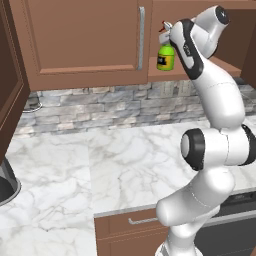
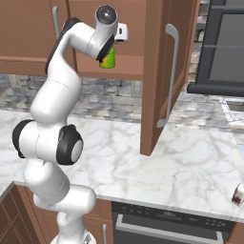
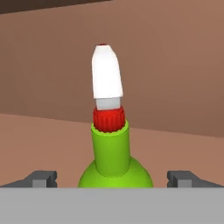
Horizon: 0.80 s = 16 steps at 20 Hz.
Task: Open the cabinet. Pick the spray and place it next to the sink. Then close the cabinet.
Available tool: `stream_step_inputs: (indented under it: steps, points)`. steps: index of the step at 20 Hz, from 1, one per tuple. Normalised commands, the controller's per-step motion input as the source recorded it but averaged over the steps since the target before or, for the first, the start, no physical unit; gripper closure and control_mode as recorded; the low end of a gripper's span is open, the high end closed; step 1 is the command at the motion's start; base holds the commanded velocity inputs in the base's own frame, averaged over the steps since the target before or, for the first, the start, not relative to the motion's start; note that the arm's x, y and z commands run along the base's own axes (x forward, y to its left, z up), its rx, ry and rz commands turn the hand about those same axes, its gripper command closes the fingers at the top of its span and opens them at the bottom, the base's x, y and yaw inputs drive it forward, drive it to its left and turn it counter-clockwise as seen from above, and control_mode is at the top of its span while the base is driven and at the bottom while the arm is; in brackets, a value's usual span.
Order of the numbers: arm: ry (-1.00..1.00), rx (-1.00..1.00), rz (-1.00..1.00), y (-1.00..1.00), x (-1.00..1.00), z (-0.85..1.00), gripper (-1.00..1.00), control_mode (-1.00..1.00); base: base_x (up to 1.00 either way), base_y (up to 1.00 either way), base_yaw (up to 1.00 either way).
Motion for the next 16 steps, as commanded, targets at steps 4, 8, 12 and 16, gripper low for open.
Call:
stream_step_inputs:
  steps: [4, 8, 12, 16]
  points:
    - [0.00, -0.03, 0.00, 0.00, 0.04, 0.00, -1.00, -1.00, 0.00, 0.00, 0.00]
    - [0.00, -0.04, 0.00, 0.00, 0.00, 0.00, -1.00, -1.00, 0.00, 0.00, 0.00]
    - [0.00, -0.04, 0.00, 0.00, 0.02, 0.00, -1.00, -1.00, 0.00, 0.00, 0.00]
    - [0.00, -0.01, 0.00, 0.00, 0.06, -0.12, -1.00, -1.00, 0.00, 0.00, 0.00]
